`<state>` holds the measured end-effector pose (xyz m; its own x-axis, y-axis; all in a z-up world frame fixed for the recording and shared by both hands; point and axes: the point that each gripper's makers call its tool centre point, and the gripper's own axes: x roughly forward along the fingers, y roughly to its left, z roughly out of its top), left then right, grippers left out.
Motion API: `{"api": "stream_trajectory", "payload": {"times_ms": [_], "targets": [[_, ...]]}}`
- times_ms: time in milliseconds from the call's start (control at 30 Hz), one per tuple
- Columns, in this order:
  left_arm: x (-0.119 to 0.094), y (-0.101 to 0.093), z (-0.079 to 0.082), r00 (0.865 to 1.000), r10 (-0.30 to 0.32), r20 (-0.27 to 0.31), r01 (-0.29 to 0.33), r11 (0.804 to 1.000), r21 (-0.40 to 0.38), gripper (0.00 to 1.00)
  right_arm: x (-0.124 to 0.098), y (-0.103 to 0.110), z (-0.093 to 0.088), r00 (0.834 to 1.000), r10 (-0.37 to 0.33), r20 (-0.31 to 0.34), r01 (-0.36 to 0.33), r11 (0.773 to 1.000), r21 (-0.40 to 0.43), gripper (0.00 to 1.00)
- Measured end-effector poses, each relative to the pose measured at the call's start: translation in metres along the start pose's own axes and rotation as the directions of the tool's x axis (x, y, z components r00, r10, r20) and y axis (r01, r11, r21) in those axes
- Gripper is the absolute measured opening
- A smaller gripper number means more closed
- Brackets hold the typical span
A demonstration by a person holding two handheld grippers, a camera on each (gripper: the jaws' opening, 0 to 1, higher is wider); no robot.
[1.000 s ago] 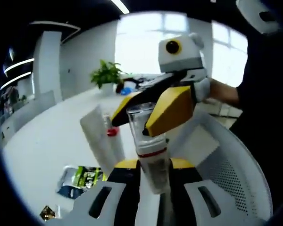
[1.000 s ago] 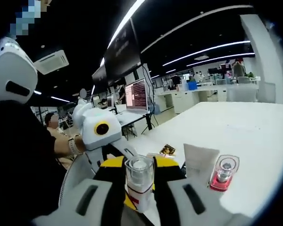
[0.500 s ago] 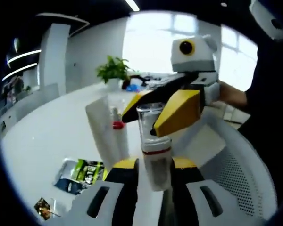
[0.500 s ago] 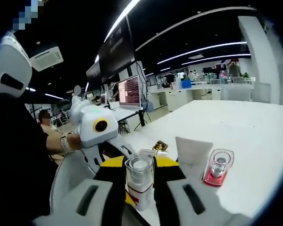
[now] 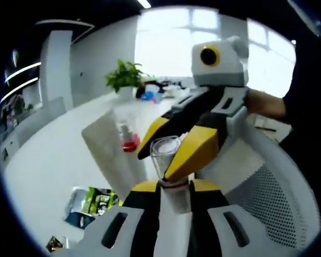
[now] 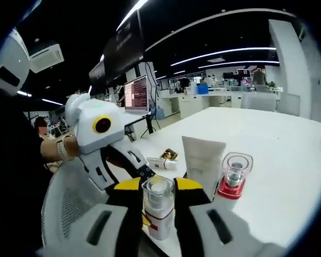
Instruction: Arrange the skincare products in the storage area until every visible bottle or jar stands upright without overlapping.
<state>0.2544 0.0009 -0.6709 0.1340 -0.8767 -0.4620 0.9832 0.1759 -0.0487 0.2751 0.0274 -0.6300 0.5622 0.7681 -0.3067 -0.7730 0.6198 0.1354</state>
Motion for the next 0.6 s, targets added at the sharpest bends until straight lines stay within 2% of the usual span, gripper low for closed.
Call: {"api": "stream_trajectory", "payload": {"times_ms": [267,400,533,600], "targets": [[0.018,0.007,-0.005,0.999,0.02,-0.042,-0.019,1.0,0.007,0.16,-0.001,-0.015,-0.012,0.999,-0.032,-0.036,0.032,0.999,-0.004,0.21],[0.025,0.009,-0.007,0.999,0.021,-0.039,-0.021,1.0,0.0,0.16,-0.002,-0.02,-0.016,0.998,-0.048,-0.047,0.047,0.999,-0.005,0.21],[0.033,0.014,-0.011,0.998,0.026,-0.061,-0.027,0.999,-0.023,0.16,-0.002,-0.027,-0.024,0.995,-0.073,-0.073,0.072,0.997,-0.016,0.21],[0.037,0.015,-0.011,0.997,0.027,-0.069,-0.027,1.0,-0.002,0.16,-0.004,-0.03,-0.026,0.994,-0.078,-0.076,0.077,0.997,-0.013,0.21]]}}
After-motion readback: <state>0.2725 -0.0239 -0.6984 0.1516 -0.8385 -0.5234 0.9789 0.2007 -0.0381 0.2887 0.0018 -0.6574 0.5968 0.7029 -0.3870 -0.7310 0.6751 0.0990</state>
